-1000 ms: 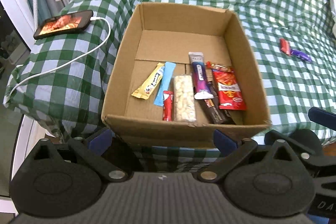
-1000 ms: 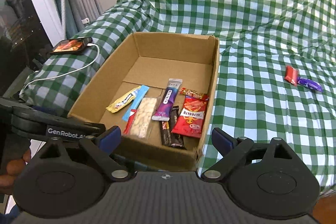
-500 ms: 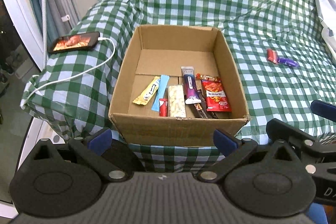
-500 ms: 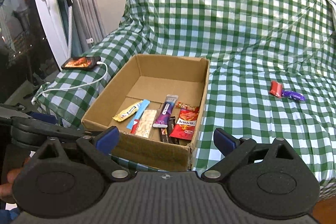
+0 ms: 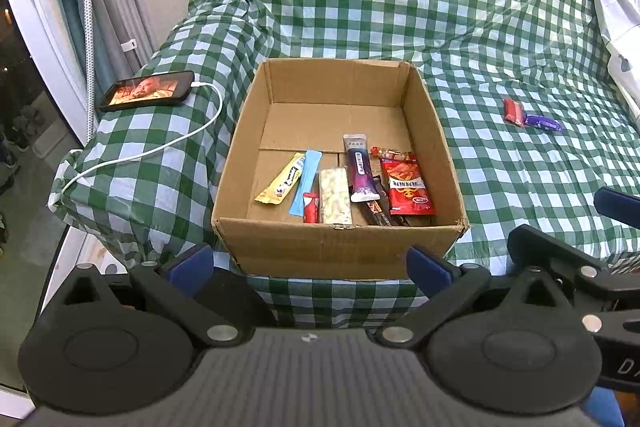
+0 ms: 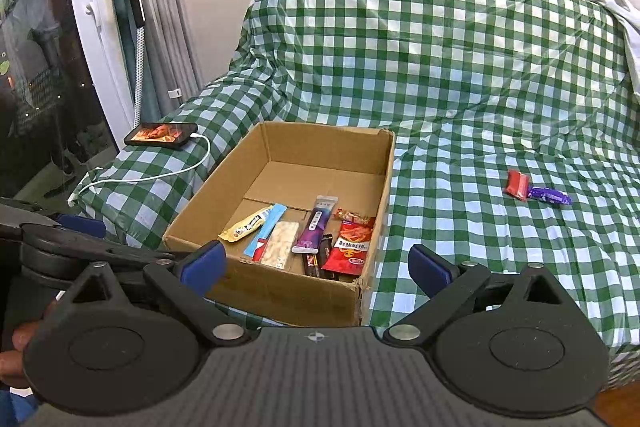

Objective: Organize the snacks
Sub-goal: 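Lift both tools up away from the box, then move both tools toward the red packet and purple bar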

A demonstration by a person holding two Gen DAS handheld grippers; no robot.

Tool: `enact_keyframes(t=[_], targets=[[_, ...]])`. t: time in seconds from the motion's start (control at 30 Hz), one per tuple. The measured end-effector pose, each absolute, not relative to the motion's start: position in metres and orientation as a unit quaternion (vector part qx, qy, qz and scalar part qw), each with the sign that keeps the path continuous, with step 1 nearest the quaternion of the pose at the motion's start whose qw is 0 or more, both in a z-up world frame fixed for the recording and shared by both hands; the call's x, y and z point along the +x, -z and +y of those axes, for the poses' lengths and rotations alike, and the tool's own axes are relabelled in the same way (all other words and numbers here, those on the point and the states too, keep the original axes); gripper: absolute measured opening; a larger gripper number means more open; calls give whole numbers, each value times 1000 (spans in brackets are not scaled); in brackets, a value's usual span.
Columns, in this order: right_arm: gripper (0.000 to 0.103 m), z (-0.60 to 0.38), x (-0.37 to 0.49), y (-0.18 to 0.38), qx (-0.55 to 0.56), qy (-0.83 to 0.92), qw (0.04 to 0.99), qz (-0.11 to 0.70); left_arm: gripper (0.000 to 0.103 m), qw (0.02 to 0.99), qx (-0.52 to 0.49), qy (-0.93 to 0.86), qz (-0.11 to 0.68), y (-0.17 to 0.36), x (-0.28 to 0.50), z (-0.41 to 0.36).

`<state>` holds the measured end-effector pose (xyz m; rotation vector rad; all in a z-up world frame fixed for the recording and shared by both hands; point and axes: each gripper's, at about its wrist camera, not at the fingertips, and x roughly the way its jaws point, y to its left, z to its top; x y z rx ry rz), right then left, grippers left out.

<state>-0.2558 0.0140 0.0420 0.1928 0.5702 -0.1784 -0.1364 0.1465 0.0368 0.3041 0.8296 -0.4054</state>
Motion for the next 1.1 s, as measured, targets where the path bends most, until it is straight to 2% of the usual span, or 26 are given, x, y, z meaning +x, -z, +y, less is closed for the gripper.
enact_keyframes(t=[1.1], targets=[[98, -9, -232, -14, 126, 88, 935, 321, 103, 854, 184, 196, 446, -5, -105, 119]])
